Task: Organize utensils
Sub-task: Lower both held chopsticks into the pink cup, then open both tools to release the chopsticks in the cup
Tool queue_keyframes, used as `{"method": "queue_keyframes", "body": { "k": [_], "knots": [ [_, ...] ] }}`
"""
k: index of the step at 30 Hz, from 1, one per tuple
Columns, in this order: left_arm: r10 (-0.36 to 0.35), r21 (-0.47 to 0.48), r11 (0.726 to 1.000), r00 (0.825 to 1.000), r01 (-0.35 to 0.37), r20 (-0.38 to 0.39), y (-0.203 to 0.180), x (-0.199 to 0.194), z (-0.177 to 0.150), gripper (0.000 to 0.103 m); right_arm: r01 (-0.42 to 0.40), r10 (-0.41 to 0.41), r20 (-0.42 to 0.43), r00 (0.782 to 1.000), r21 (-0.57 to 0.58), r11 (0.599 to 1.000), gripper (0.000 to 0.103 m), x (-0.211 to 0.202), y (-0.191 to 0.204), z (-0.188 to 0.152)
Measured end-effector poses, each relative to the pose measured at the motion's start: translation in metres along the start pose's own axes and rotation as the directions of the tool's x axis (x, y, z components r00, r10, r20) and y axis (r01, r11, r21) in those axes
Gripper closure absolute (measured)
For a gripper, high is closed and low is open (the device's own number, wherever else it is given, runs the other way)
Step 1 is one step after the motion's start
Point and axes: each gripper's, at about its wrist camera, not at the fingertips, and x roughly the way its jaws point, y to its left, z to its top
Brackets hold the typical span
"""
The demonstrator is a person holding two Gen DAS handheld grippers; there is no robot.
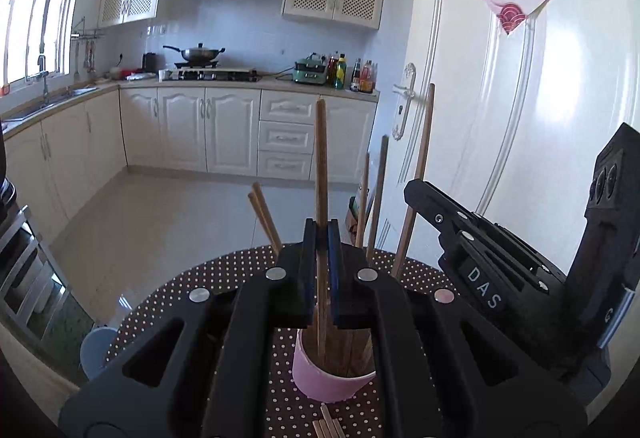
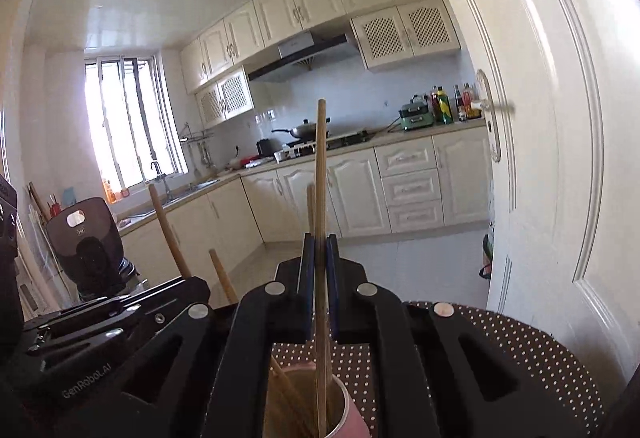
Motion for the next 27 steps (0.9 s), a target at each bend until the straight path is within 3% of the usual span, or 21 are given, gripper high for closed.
{"method": "queue_keyframes", "body": {
  "k": [4,9,12,14,17,18,23,27],
  "knots": [
    [0.015,-0.010,1.000,1.000,-0.015,-0.026,0.004,0.007,-0.008,0.097,-0.009,0.009,-0.044,0.999,0.004,1.000,0.097,0.002,-0.001,-0.003],
    [-0.005,-0.021,1.000,1.000,0.005,-0.002,0.008,0.004,-0.014,0.096,-0.003,0.004,-0.079,0.997,0.010,1.000,0.094,-0.001,-0.004,-0.002],
    [-0.013,-0.029,1.000,1.000,0.012,-0.023,0.010,0.006,-0.014,0.096,0.012,-0.011,-0.093,0.996,0.007,1.000,0.077,-0.006,-0.007,-0.003],
    [-0.005,-0.021,1.000,0.999,0.004,-0.039,0.009,0.006,-0.015,0.090,0.021,-0.020,-0.096,0.995,0.005,1.000,0.060,-0.011,-0.008,-0.004],
    [0.004,-0.033,0.999,0.999,-0.005,-0.034,0.009,-0.001,-0.019,0.054,0.039,-0.041,-0.092,0.995,-0.016,0.999,0.045,-0.024,-0.008,-0.005],
    [0.003,-0.035,0.999,0.999,-0.004,-0.032,0.008,-0.003,-0.020,0.046,0.045,-0.047,-0.092,0.995,-0.021,0.999,0.041,-0.027,-0.008,-0.006],
    [0.021,-0.024,0.999,1.000,-0.021,-0.021,0.005,-0.019,-0.026,0.046,0.084,-0.088,-0.082,0.993,-0.054,0.995,0.019,-0.046,-0.005,-0.011],
    [0.029,-0.029,0.999,0.999,-0.030,-0.034,0.004,-0.027,-0.031,0.046,0.098,-0.104,-0.086,0.991,-0.069,0.993,0.012,-0.058,0.000,-0.014]
  ]
}}
